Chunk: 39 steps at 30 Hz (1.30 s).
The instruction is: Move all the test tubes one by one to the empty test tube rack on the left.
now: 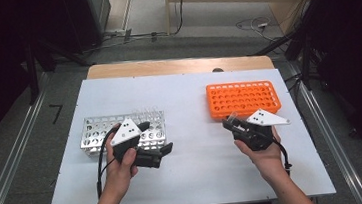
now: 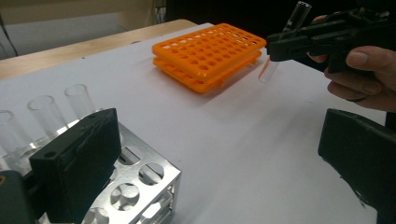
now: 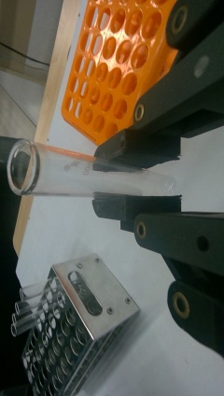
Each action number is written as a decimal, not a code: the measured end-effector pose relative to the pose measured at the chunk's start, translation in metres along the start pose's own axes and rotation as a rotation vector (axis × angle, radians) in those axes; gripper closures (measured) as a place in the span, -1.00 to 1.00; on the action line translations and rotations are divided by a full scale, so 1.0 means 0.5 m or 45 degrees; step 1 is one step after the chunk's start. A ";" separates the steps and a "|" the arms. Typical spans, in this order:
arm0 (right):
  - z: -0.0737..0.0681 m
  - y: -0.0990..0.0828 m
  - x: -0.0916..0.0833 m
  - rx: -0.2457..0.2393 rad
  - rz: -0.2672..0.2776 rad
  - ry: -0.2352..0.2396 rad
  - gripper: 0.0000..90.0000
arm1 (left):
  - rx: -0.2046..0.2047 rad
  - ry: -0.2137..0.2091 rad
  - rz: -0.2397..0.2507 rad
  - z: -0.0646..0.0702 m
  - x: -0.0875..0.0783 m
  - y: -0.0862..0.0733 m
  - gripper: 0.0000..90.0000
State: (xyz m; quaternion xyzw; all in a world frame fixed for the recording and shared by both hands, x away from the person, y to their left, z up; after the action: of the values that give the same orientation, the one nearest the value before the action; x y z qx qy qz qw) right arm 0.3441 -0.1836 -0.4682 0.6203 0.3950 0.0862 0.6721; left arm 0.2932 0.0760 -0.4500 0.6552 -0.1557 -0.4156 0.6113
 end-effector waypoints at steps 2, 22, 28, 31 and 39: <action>-0.010 -0.002 -0.001 -0.010 -0.004 0.012 0.63 | -0.003 -0.018 0.002 0.006 0.002 0.001 -1.00; -0.098 -0.016 0.016 -0.100 -0.043 0.117 0.63 | -0.002 -0.017 -0.007 0.036 0.018 0.008 -0.70; -0.123 -0.022 0.023 -0.137 -0.062 0.143 0.63 | -0.011 -0.070 0.009 0.046 0.020 0.011 -0.45; -0.135 -0.025 0.026 -0.160 -0.070 0.151 0.63 | -0.010 -0.092 0.019 0.049 0.021 0.013 -0.30; -0.162 -0.030 0.032 -0.192 -0.086 0.187 0.63 | 0.012 -0.120 0.022 0.068 0.031 0.017 -0.13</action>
State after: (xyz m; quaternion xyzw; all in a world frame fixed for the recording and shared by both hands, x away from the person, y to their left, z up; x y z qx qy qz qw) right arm 0.2973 -0.1151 -0.4818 0.5463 0.4561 0.1383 0.6888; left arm 0.2803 0.0402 -0.4445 0.6365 -0.1921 -0.4400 0.6037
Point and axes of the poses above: each handheld gripper's, and its own axes: x roughly forward along the jaws, y roughly out of its top, z roughly to its right, the point moved 7 cm from there along x, roughly forward along the jaws, and after that the axes turned 3 degrees about x, right-handed, at the moved point
